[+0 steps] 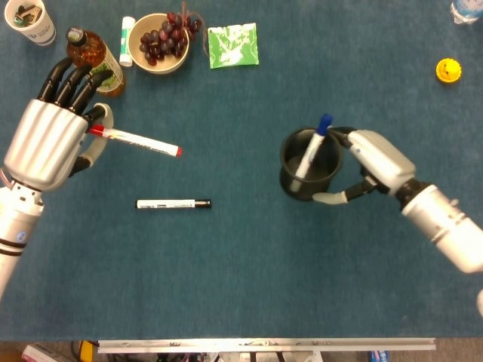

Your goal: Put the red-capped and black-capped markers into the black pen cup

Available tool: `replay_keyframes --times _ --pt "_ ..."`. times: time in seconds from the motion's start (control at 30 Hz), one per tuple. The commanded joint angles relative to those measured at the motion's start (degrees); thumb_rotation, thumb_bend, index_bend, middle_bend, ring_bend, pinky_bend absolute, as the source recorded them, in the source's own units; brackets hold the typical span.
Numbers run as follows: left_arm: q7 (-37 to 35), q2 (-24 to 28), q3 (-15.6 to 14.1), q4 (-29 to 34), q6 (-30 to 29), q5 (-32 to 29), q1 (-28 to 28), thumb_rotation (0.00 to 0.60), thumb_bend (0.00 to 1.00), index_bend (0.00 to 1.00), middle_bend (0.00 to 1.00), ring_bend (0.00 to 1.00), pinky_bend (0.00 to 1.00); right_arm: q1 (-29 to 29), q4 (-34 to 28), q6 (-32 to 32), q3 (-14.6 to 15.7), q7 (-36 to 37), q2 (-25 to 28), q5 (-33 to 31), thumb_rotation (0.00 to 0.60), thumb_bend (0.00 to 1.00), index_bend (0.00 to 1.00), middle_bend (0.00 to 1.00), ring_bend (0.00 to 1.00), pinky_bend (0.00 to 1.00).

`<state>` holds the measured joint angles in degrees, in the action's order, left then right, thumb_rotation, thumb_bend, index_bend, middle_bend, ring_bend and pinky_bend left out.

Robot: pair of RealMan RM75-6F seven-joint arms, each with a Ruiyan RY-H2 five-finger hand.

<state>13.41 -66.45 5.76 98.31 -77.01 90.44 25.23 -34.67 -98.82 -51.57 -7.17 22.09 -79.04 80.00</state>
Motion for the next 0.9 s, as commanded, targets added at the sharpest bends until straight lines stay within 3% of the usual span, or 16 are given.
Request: replay_keyframes --times 0.03,0.37,0.9 --pt "0.01 -0.10 0.16 -0.05 -0.15 0.55 0.21 0.600 0.33 0.58 0.16 0.11 0.09 -1.79 0.76 1.59 -0.58 -3.78 -2.54 -2.00 0.600 0.37 0.48 0.43 0.29 0.23" --pt "1.62 -1.36 0.84 -0.49 -0.66 2.33 1.08 0.600 0.33 0.58 0.16 0.11 0.09 -5.65 2.73 4.54 -2.57 -11.38 -8.36 -8.33 0.600 0.37 0.48 0.43 0.29 0.23" --pt "6.35 -3.41 -0.88 -3.39 -0.01 8.05 2.56 0.600 0.33 0.58 0.16 0.11 0.09 -10.35 5.05 5.77 -5.72 -19.15 -15.89 -19.08 0.600 0.37 0.48 0.43 0.29 0.23"
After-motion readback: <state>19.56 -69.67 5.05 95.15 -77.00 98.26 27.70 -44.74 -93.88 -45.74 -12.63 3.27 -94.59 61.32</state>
